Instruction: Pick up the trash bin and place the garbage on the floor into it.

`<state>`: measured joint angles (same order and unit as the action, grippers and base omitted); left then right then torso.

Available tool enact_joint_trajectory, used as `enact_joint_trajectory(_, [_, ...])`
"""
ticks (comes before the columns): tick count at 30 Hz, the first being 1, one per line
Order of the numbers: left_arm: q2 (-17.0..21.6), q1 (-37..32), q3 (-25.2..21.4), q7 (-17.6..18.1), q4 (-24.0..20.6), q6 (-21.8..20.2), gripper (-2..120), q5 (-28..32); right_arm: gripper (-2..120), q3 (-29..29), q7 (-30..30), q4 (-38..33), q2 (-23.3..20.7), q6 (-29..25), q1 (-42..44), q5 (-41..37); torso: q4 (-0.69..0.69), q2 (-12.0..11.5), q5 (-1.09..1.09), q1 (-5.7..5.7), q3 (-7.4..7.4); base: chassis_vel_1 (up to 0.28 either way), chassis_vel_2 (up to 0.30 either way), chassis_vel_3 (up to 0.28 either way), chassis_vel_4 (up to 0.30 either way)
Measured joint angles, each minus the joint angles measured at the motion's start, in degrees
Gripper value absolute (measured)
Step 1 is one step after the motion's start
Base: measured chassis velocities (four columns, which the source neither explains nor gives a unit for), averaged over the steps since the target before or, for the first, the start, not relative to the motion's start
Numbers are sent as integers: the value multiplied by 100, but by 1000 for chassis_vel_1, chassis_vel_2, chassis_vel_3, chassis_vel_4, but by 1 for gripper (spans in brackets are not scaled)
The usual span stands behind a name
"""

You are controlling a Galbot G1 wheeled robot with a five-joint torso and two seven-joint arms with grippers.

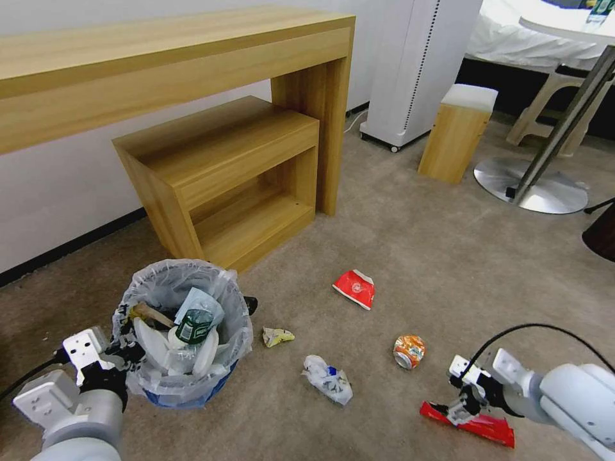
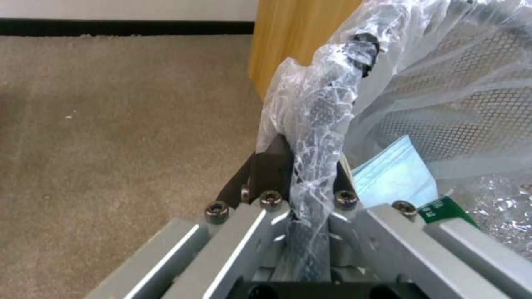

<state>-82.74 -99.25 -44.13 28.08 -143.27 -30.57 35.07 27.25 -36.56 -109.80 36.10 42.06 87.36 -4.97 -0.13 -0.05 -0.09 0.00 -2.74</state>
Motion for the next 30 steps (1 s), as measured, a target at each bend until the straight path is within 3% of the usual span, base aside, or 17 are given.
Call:
enact_joint_trajectory(10, [-49, -35, -68, 21, 0, 6, 1, -83, 100, -915, -209, 1193, 476, -440, -714, 634, 1, 0, -2, 0, 0, 0, 0, 0, 0])
enact_joint_trajectory(19, [-145, -22, -42, 23, 43, 32, 1, -192, 100, -1116, -574, 1828, 569, -1019, -988, 1632, 1, 0, -3, 0, 0, 0, 0, 0, 0])
enact_joint_trajectory(30, [-178, -7, -47, 23, 91, 38, 1, -267, 100, -1242, -1029, 2581, 663, -1859, -1494, 2128, 1, 0, -2, 0, 0, 0, 0, 0, 0])
